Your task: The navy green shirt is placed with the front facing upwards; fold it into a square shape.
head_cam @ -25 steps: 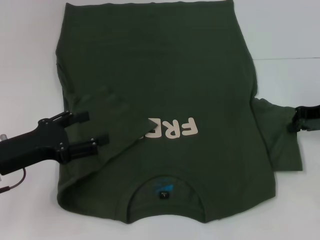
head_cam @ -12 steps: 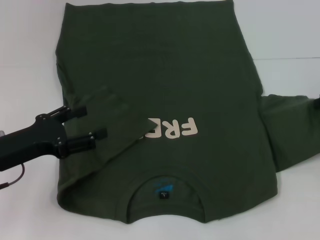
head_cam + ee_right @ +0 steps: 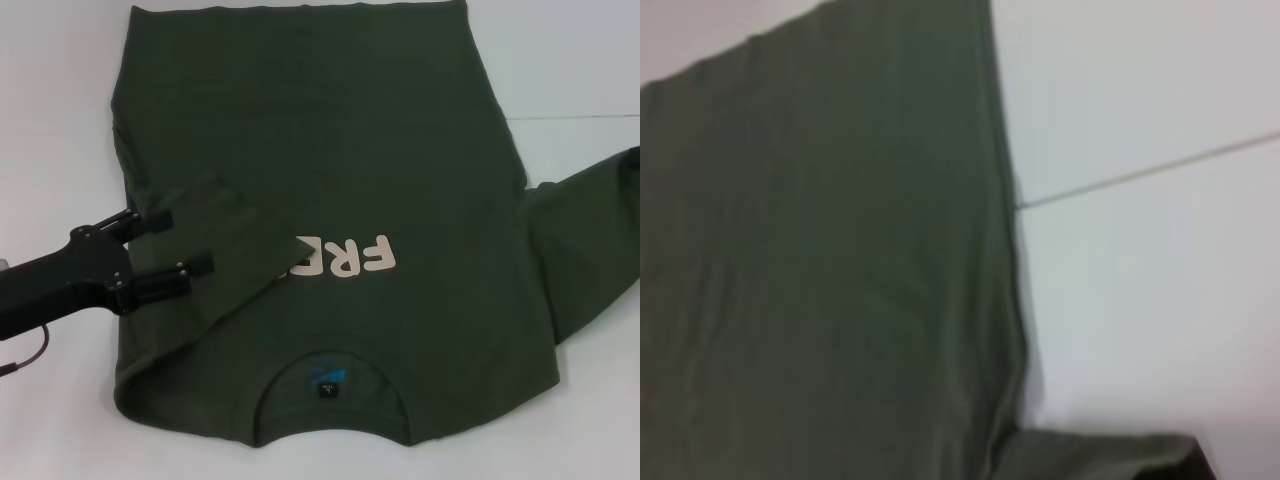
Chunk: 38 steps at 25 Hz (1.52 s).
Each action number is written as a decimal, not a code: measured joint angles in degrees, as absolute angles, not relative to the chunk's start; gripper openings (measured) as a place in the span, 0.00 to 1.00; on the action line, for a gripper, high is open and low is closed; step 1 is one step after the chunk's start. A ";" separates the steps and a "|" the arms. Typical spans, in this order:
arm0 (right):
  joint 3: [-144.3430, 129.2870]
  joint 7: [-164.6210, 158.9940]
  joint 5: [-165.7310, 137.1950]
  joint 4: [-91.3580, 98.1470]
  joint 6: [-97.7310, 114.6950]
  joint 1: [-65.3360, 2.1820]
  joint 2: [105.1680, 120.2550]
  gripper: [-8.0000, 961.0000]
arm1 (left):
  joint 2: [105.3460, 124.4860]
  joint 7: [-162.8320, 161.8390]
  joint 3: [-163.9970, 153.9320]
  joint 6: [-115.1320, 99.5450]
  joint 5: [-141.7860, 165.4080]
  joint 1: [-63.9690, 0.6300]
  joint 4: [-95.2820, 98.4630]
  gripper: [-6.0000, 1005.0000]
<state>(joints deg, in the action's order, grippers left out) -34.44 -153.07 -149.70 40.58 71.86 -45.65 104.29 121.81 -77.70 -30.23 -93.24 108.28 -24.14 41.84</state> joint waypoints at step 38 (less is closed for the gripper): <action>-53.68 -151.43 -149.28 36.63 68.34 -60.68 112.46 0.13 | 121.87 -78.83 -30.23 -92.91 108.28 -24.42 41.39 0.93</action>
